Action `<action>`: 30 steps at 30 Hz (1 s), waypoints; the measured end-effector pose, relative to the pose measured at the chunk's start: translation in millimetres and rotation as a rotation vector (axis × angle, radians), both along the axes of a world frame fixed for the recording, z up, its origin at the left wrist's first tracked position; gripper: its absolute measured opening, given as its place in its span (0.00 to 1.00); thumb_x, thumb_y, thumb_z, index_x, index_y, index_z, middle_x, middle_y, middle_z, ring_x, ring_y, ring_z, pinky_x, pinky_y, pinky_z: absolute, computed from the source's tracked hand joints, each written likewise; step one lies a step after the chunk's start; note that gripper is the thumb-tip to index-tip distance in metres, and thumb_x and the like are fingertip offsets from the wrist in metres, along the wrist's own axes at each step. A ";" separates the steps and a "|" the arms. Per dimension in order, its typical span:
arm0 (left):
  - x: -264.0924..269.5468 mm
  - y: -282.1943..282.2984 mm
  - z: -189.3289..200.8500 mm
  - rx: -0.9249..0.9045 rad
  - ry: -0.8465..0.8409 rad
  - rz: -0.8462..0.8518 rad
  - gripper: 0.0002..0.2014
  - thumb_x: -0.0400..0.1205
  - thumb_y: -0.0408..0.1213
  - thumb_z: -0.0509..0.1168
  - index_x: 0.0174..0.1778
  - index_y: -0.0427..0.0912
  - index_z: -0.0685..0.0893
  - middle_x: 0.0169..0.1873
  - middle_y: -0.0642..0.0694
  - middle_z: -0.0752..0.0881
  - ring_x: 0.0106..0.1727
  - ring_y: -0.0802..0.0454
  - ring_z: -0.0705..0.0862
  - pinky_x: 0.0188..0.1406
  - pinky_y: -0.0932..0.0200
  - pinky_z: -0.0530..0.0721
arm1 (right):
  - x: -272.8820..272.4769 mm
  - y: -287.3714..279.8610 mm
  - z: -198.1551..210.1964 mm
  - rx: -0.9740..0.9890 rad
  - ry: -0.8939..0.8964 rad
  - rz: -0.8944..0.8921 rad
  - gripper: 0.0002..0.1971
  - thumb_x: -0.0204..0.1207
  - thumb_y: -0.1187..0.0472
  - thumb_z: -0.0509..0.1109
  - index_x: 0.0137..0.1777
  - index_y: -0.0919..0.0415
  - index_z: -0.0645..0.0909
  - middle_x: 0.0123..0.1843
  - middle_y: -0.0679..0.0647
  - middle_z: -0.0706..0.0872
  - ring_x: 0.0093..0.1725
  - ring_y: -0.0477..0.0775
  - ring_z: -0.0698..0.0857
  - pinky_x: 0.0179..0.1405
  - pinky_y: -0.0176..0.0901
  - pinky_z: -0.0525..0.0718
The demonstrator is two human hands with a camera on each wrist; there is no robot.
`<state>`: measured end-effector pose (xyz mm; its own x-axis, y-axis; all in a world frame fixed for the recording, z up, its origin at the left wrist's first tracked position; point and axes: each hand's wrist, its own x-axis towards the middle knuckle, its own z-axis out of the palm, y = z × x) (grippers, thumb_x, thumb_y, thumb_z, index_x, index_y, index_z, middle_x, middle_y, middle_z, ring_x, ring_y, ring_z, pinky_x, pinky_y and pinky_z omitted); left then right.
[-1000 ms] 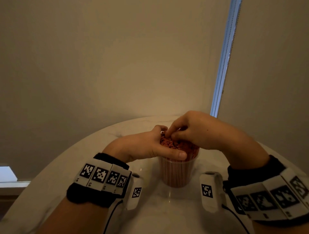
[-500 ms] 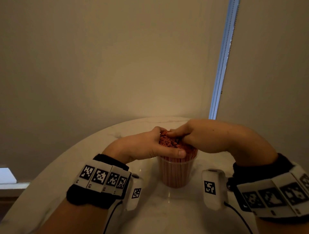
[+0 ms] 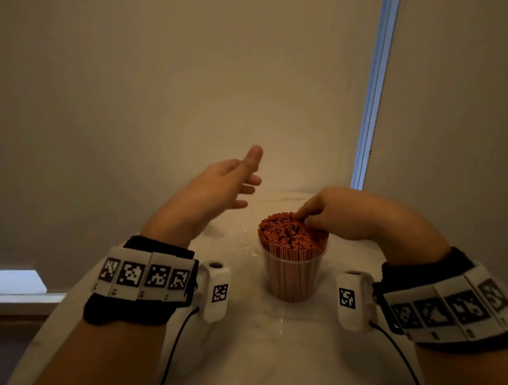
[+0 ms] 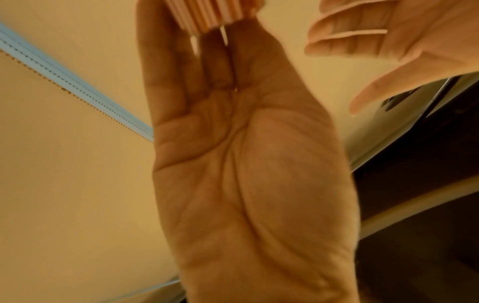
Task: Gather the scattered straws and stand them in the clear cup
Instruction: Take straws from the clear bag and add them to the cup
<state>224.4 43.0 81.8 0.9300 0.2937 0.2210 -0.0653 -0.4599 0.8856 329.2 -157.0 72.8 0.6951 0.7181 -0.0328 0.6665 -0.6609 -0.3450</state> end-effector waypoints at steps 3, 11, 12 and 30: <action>-16.3 16.0 18.0 -0.113 -0.041 0.078 0.24 0.85 0.62 0.63 0.59 0.45 0.90 0.51 0.50 0.94 0.53 0.55 0.92 0.51 0.56 0.90 | -4.7 3.0 6.8 0.126 -0.093 -0.054 0.14 0.85 0.57 0.65 0.65 0.49 0.87 0.60 0.47 0.89 0.56 0.47 0.85 0.57 0.41 0.79; -68.3 109.8 -16.8 0.445 0.593 0.224 0.15 0.87 0.53 0.67 0.54 0.45 0.88 0.47 0.49 0.91 0.50 0.51 0.90 0.50 0.54 0.90 | -87.4 39.8 10.9 0.200 -0.044 0.120 0.12 0.84 0.56 0.63 0.57 0.42 0.86 0.50 0.39 0.89 0.46 0.41 0.86 0.46 0.39 0.85; -73.1 118.8 -25.8 0.526 0.697 0.243 0.15 0.86 0.54 0.69 0.55 0.44 0.88 0.47 0.50 0.91 0.50 0.51 0.90 0.52 0.52 0.91 | -97.1 53.3 3.3 0.088 -0.028 0.166 0.14 0.84 0.60 0.61 0.59 0.44 0.86 0.54 0.41 0.90 0.50 0.45 0.87 0.52 0.44 0.87; -70.6 108.6 -96.2 0.889 0.860 0.167 0.22 0.85 0.52 0.71 0.62 0.35 0.86 0.56 0.40 0.91 0.58 0.42 0.90 0.51 0.55 0.81 | -99.6 167.4 -83.3 -0.337 -0.127 0.274 0.11 0.77 0.65 0.69 0.56 0.68 0.87 0.43 0.61 0.81 0.43 0.61 0.78 0.36 0.40 0.72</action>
<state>153.8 151.6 -14.4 0.8368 0.4831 -0.2576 0.4977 -0.8673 -0.0099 229.7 10.4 -10.6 0.4943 0.8403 -0.2226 0.8558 -0.5154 -0.0451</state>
